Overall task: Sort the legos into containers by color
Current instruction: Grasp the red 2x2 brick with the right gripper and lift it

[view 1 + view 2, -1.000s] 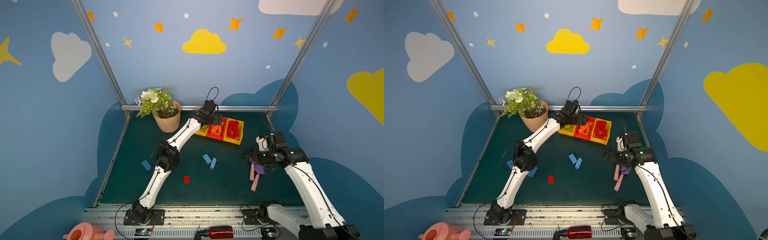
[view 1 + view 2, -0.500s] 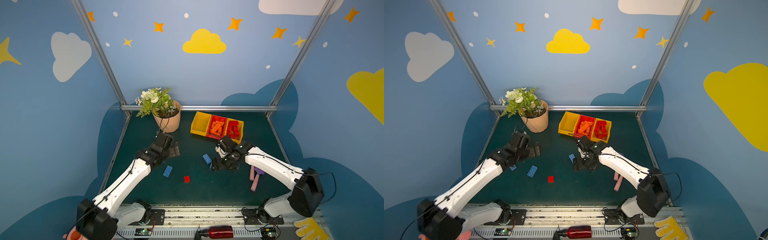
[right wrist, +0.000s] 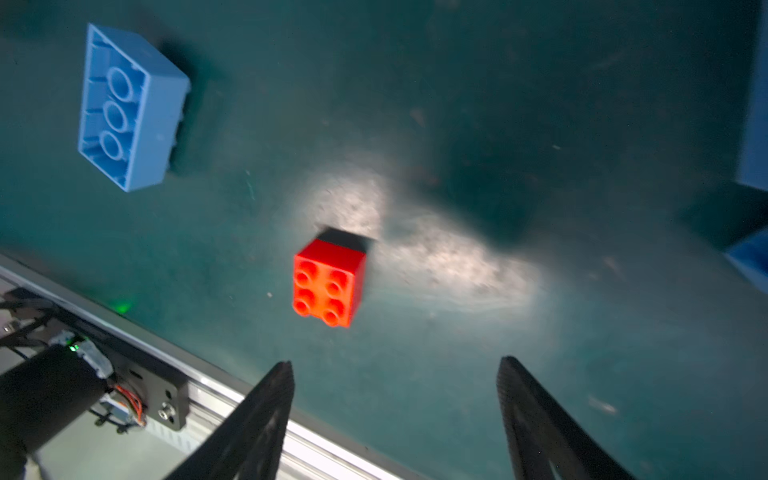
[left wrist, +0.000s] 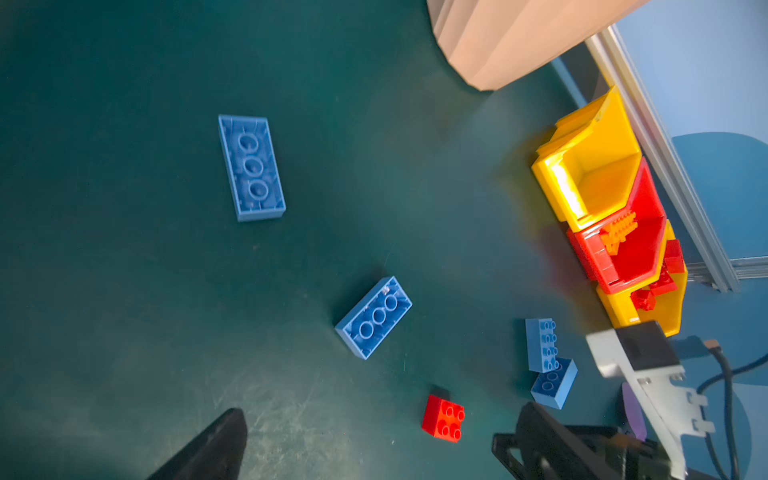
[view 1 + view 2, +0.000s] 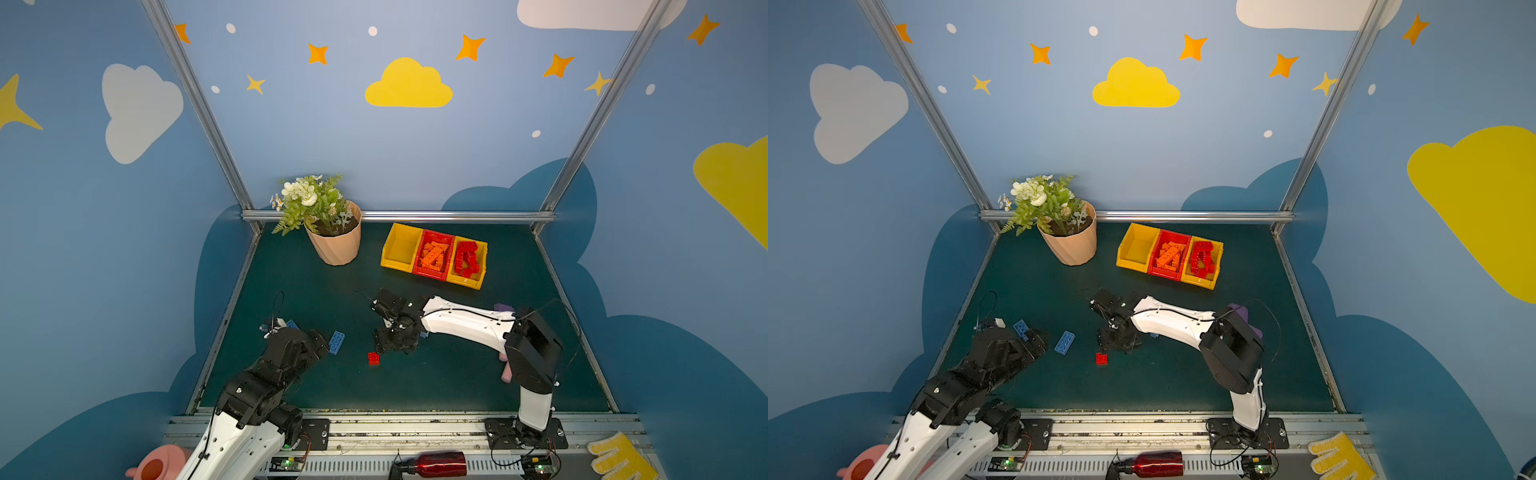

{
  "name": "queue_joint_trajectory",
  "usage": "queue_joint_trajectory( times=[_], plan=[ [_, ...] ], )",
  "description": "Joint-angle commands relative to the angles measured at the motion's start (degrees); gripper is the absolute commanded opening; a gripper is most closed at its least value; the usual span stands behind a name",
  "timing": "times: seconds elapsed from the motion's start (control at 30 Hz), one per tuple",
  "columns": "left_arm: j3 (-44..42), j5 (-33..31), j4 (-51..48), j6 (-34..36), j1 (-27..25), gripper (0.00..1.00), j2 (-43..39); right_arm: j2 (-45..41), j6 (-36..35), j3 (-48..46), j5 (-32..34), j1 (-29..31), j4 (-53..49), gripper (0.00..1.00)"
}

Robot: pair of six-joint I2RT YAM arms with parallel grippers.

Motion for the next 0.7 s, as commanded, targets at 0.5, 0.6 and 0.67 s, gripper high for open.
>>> queue_joint_trajectory(
  times=[0.5,0.6,0.67],
  plan=[
    [-1.6,1.1,-4.3,-6.2,-1.7,1.00,-8.9,11.1,5.9,8.5,0.6,4.7,-1.3,0.62],
    [-1.2,-0.1,-5.1,-6.7,-2.4,1.00,-9.3,13.2,5.9,10.3,1.9,5.1,-3.5,0.52],
    [-1.3,-0.5,-5.1,-6.9,-2.5,1.00,-9.3,13.8,5.9,11.1,3.0,5.1,-5.3,0.45]
  ],
)
